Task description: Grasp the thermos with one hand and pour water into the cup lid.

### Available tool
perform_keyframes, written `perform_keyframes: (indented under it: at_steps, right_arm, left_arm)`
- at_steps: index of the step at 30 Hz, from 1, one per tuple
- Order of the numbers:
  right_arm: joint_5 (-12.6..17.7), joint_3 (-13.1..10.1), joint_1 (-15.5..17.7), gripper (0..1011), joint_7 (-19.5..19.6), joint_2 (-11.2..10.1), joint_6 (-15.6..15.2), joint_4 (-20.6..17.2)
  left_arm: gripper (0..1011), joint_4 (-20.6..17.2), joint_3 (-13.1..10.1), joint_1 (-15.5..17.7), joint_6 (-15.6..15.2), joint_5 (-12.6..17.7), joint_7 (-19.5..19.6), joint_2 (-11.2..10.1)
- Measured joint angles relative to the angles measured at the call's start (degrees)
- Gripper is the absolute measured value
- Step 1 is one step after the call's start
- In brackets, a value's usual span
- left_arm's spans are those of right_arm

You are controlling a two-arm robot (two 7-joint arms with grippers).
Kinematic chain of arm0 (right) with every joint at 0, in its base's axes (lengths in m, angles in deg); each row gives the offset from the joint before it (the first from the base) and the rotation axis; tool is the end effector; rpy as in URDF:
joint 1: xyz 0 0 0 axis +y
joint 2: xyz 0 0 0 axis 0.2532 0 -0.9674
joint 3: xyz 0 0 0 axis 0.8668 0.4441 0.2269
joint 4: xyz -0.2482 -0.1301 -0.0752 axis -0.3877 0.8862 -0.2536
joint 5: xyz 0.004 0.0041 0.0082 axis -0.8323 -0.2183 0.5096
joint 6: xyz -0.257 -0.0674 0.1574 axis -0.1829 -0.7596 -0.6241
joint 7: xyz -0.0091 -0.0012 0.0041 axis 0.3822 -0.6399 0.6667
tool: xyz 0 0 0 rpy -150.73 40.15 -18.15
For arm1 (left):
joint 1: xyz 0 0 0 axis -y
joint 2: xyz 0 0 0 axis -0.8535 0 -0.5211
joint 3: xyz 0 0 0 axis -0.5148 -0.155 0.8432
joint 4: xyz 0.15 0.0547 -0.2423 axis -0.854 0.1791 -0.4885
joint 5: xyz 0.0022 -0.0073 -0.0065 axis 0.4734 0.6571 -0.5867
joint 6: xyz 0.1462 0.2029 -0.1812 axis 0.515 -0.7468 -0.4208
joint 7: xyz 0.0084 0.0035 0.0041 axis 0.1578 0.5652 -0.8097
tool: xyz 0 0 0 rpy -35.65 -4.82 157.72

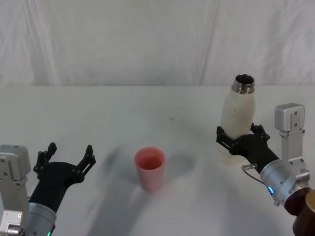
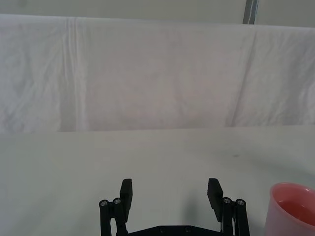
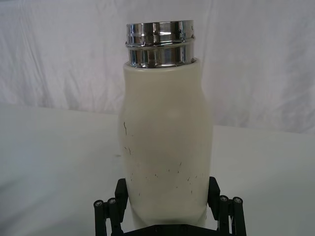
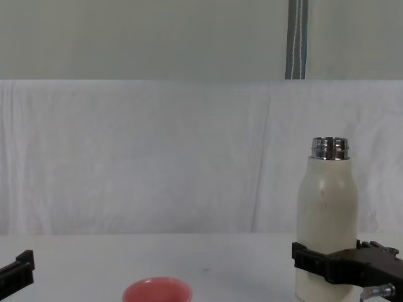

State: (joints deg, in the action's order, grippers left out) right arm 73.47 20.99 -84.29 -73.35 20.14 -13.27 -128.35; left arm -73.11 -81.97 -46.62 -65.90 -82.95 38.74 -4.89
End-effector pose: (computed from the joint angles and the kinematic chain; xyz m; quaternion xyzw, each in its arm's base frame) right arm 0.3672 0.0334 -0.2915 -0.0106 0.0332 -0.5605 0.8275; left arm 0.2530 0.0376 -0.2853 -0.0173 0.0064 0.6616 0.7497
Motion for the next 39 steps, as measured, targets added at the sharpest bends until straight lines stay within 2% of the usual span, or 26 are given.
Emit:
perform_keyframes:
  at_steps: [9, 16, 39]
  right_arm:
    - [-0.02, -0.01, 0.05, 1000, 0.03, -0.03, 0.0, -0.08]
    - [-0.04, 0.0, 0.09, 953, 0.04, -0.05, -0.02, -0.14]
    - [-0.04, 0.0, 0.13, 952, 0.08, -0.09, -0.06, -0.23]
  left_arm:
    - [1001, 0.0, 0.0, 0.0, 0.0, 0.0, 0.0, 0.0]
    - [1001, 0.0, 0.0, 0.0, 0.0, 0.0, 0.0, 0.0]
    - [1001, 0.0, 0.0, 0.0, 0.0, 0.0, 0.0, 0.0]
